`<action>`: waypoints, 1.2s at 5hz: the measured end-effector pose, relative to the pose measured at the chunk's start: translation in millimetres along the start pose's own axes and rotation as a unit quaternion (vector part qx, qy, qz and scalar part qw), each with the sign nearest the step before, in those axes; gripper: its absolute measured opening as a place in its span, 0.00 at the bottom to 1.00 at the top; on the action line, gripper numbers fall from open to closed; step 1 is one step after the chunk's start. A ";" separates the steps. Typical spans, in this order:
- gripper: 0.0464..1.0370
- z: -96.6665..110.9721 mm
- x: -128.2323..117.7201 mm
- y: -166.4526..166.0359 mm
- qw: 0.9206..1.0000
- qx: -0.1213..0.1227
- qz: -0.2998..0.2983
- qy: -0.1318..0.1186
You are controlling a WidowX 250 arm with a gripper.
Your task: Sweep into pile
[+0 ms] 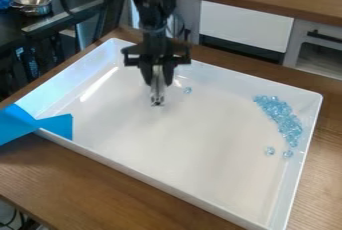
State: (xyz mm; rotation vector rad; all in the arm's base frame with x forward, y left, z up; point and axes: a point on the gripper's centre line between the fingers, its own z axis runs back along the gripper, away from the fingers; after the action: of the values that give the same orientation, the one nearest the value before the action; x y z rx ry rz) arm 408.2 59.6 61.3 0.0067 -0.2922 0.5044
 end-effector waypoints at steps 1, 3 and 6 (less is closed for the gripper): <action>0.33 -7.2 -2.1 5.5 1.000 0.020 -0.009 0.006; 0.33 -7.8 -18.0 -26.3 0.999 0.014 -0.045 0.006; 0.33 -16.2 -44.4 -78.2 0.997 0.008 -0.068 0.022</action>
State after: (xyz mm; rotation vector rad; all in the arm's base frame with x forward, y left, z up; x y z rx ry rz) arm 412.9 -28.8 38.6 0.0314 -0.2421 0.3720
